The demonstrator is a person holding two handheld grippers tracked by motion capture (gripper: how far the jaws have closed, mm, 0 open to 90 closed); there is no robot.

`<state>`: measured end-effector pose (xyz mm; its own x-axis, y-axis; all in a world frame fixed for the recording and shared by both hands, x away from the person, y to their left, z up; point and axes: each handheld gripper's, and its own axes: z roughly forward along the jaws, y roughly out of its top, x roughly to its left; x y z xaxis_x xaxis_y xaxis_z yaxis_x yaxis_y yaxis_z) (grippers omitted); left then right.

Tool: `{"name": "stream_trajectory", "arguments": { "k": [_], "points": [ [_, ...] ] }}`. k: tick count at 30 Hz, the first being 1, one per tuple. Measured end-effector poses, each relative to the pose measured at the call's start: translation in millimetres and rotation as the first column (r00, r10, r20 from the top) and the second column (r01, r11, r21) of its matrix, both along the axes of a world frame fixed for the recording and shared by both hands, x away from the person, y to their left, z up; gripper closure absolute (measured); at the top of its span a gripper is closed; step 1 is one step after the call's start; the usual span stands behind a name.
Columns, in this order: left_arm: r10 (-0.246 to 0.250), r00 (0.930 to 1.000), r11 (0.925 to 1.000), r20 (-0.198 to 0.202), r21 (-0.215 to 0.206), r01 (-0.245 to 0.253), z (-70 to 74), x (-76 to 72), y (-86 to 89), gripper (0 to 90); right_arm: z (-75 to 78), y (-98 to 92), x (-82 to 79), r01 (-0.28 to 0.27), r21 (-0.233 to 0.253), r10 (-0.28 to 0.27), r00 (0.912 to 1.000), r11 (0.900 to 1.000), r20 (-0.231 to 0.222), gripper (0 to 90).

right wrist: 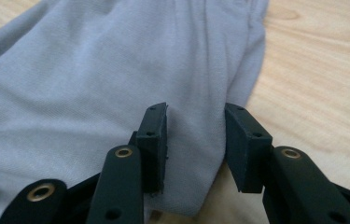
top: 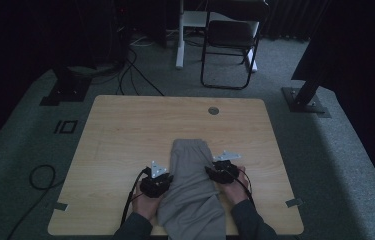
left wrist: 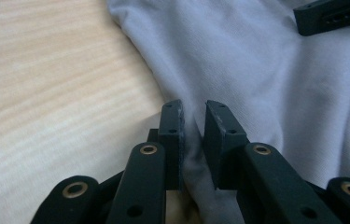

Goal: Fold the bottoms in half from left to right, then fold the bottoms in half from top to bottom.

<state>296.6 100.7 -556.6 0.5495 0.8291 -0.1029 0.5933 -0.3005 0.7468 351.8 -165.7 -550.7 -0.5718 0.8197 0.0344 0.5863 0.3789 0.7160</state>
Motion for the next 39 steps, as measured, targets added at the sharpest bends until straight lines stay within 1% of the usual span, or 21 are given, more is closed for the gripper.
{"name": "stream_trajectory", "arguments": {
  "k": [1, 2, 3, 5, 7, 10, 12, 13, 17, 18, 19, 21, 24, 26, 29, 31, 32, 33, 36, 37, 39],
  "points": [
    [0.000, 1.0000, 1.0000, 0.000, 0.000, 0.000, 0.0, 0.0, 0.0, 77.4, 0.0, 0.0, 0.0, 0.000, 0.000, 0.000, 1.0000, 1.000, 0.000, 61.4],
    [-0.004, 1.0000, 1.0000, 0.005, -0.001, 0.004, -0.2, -1.6, -0.9, 77.4, 0.7, 1.0, -4.7, -0.008, 0.002, 0.008, 0.9999, 1.000, -0.010, 60.6],
    [-0.011, 0.9999, 0.9999, 0.002, -0.007, 0.011, -0.1, -1.9, -1.0, 75.4, 1.2, 1.4, -5.8, -0.007, 0.001, 0.007, 0.9998, 1.000, -0.017, 59.1],
    [-0.017, 0.9998, 0.9995, -0.012, -0.026, 0.017, 0.6, 1.2, -0.2, 68.3, 2.1, 1.6, -5.3, -0.011, 0.013, 0.011, 0.9994, 1.000, -0.033, 55.4],
    [-0.006, 1.0000, 0.9999, 0.004, -0.016, 0.007, 2.6, 5.3, 1.6, 62.9, 2.5, 0.3, -3.8, -0.005, 0.028, 0.006, 0.9994, 1.000, -0.033, 53.1],
    [0.026, 0.9997, 0.9989, 0.002, -0.040, -0.025, 7.4, 15.1, 6.4, 58.3, 6.1, -2.2, 1.3, 0.010, 0.027, -0.010, 0.9997, 1.000, -0.022, 51.9],
    [0.042, 0.9991, 0.9980, 0.003, -0.048, -0.042, 11.2, 23.9, 7.6, 57.0, 9.8, -3.6, 5.5, 0.018, 0.034, -0.018, 0.9997, 0.999, -0.014, 52.0],
    [0.043, 0.9990, 0.9981, 0.008, -0.044, -0.043, 13.1, 28.8, 7.6, 56.5, 11.8, -4.4, 8.3, 0.024, 0.034, -0.024, 0.9997, 0.999, -0.006, 52.5],
    [0.057, 0.9983, 0.9977, 0.011, -0.039, -0.056, 19.4, 51.3, 2.9, 53.6, 20.7, -6.8, 22.4, 0.063, 0.046, -0.064, 0.9980, 0.997, 0.003, 57.5],
    [0.063, 0.9980, 0.9972, 0.009, -0.041, -0.062, 19.8, 57.8, 1.6, 52.7, 22.6, -7.0, 26.7, 0.071, 0.053, -0.071, 0.9975, 0.996, 0.000, 58.1],
    [0.067, 0.9977, 0.9967, -0.004, -0.044, -0.068, 20.1, 64.5, 0.6, 51.7, 24.2, -6.7, 31.2, 0.075, 0.063, -0.075, 0.9972, 0.995, 0.000, 58.1],
    [0.080, 0.9966, 0.9955, -0.019, -0.049, -0.081, 19.8, 76.3, -2.7, 49.9, 25.6, -5.0, 40.6, 0.076, 0.084, -0.075, 0.9970, 0.994, -0.019, 56.3],
    [0.099, 0.9944, 0.9939, -0.038, -0.046, -0.101, 18.3, 89.3, -7.9, 48.7, 23.5, 1.5, 53.0, 0.076, 0.084, -0.072, 0.9963, 0.994, -0.046, 52.6],
    [0.105, 0.9932, 0.9935, -0.049, -0.037, -0.107, 16.8, 94.3, -11.8, 47.7, 19.5, 7.8, 59.8, 0.072, 0.074, -0.067, 0.9952, 0.995, -0.072, 49.1],
    [0.107, 0.9926, 0.9940, -0.058, -0.020, -0.108, 13.5, 97.3, -16.7, 47.1, 11.8, 15.2, 67.3, 0.082, 0.038, -0.078, 0.9927, 0.996, -0.092, 45.6],
    [0.107, 0.9924, 0.9942, -0.060, -0.002, -0.107, 10.7, 98.3, -18.6, 46.9, 7.1, 16.9, 70.5, 0.090, 0.022, -0.087, 0.9910, 0.996, -0.102, 45.1],
    [0.107, 0.9922, 0.9942, -0.063, 0.008, -0.107, 8.9, 99.1, -19.0, 46.6, 6.5, 16.9, 70.7, 0.084, 0.026, -0.081, 0.9921, 0.996, -0.095, 45.6],
    [0.107, 0.9926, 0.9943, -0.058, 0.013, -0.106, 7.1, 99.7, -19.1, 46.5, 6.6, 17.2, 70.9, 0.078, 0.017, -0.076, 0.9928, 0.997, -0.092, 46.1],
    [0.114, 0.9925, 0.9931, -0.044, 0.033, -0.113, 6.7, 101.2, -19.5, 47.0, 6.5, 20.0, 69.6, 0.058, -0.031, -0.060, 0.9962, 0.998, -0.063, 52.2],
    [0.115, 0.9929, 0.9921, -0.032, 0.056, -0.113, 6.8, 101.5, -20.5, 50.0, 6.9, 21.2, 69.3, 0.058, -0.046, -0.060, 0.9964, 0.997, -0.060, 56.0],
    [0.109, 0.9940, 0.9899, -0.007, 0.092, -0.108, 6.4, 102.0, -21.7, 57.1, 7.8, 20.9, 71.1, 0.049, -0.043, -0.052, 0.9965, 0.998, -0.065, 64.8]
  ]
}}
